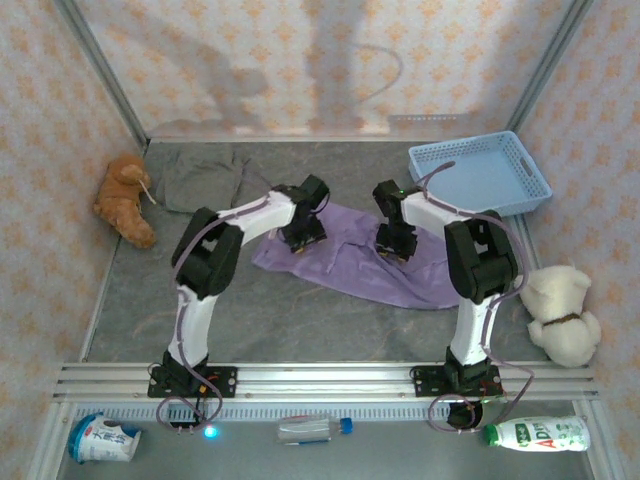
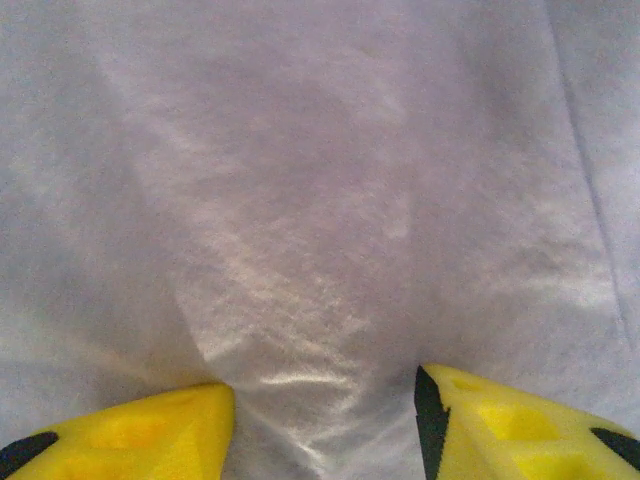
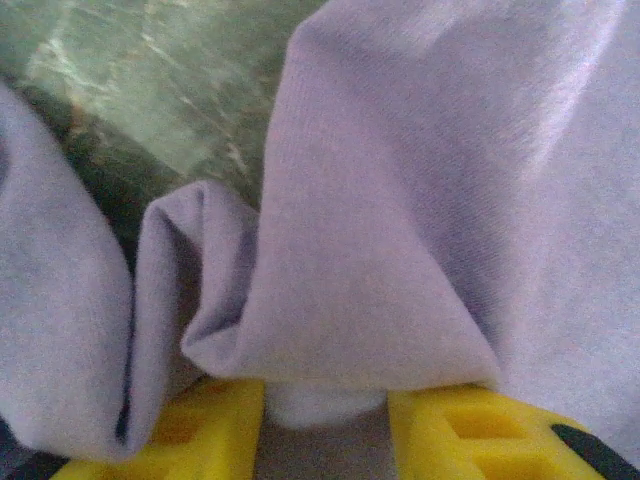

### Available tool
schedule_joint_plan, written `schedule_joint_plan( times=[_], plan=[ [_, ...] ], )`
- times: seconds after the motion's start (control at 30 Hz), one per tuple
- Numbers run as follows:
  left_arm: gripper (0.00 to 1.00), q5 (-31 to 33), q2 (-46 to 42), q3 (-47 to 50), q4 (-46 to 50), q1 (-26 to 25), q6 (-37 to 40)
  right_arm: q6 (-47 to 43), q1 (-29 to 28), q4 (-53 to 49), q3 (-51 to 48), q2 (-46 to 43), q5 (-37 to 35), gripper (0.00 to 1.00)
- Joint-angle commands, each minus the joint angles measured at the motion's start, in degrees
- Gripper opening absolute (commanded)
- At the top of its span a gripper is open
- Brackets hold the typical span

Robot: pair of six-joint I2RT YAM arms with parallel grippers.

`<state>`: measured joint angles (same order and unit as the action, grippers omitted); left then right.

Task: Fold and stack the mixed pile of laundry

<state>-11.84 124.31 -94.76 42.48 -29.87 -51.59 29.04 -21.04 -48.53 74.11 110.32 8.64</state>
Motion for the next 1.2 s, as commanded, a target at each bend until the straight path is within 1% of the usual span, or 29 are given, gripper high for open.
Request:
schedule_joint_plan(
  times=[0.0,0.1,0.2,0.27,0.3,0.37,0.47,0.57,0.67,0.73,0.8,0.9,0.97,1.07,1.17],
  plan=[
    [0.53,5.7,10.4,-12.7,8.5,1.5,4.2,3.3,-0.1,-6.8,-2.6,0.5,-5.4,0.43],
    [0.53,6.1,19.4,-30.2,14.4,3.3,6.0,5.8,0.0,-8.2,-2.7,-1.2,-5.8,0.49],
    [0.53,6.2,27.9,-46.6,19.3,5.0,7.6,6.7,0.0,-9.0,-2.2,-3.3,-4.1,0.53],
    [0.53,5.9,31.8,-54.8,21.5,6.0,8.0,6.9,0.0,-10.0,-1.3,-4.7,-3.4,0.54],
    [0.53,5.4,32.7,-56.8,21.3,6.4,8.4,6.8,0.0,-10.7,-0.6,-5.4,-2.8,0.55],
    [0.56,5.1,32.3,-57.0,19.5,7.1,8.8,6.6,0.0,-11.5,0.8,-7.2,-1.5,0.57],
    [0.61,3.1,30.3,-57.0,18.2,7.9,10.3,5.7,0.0,-12.4,2.3,-10.2,-1.2,0.63],
    [0.64,-0.1,26.5,-57.1,18.1,7.8,12.3,2.0,0.0,-11.8,3.6,-11.2,-0.9,0.63],
    [0.65,-1.6,21.9,-56.0,19.9,6.7,14.9,-1.5,0.2,-10.8,4.4,-9.8,-0.1,0.60],
    [0.64,-1.4,17.6,-52.0,20.3,5.6,16.0,-3.1,0.3,-10.3,5.3,-8.4,0.6,0.58],
    [0.65,-1.8,12.1,-44.4,18.4,4.6,15.3,-3.8,0.5,-9.0,5.7,-7.0,1.1,0.57],
    [0.64,-1.8,3.9,-29.0,12.4,2.7,12.7,-4.4,0.8,-6.7,5.4,-5.5,2.0,0.55],
    [0.65,-1.0,0.5,-20.8,9.1,1.4,10.5,-4.6,1.0,-5.4,4.7,-4.5,2.8,0.53],
    [0.64,-1.0,-1.4,-11.9,4.4,0.1,6.6,-4.5,1.1,-3.3,3.1,-3.2,4.3,0.50],
    [0.64,0.4,0.3,-8.7,2.9,-0.5,4.8,-3.6,1.2,-1.4,0.2,-3.0,4.7,0.49]
  ],
)
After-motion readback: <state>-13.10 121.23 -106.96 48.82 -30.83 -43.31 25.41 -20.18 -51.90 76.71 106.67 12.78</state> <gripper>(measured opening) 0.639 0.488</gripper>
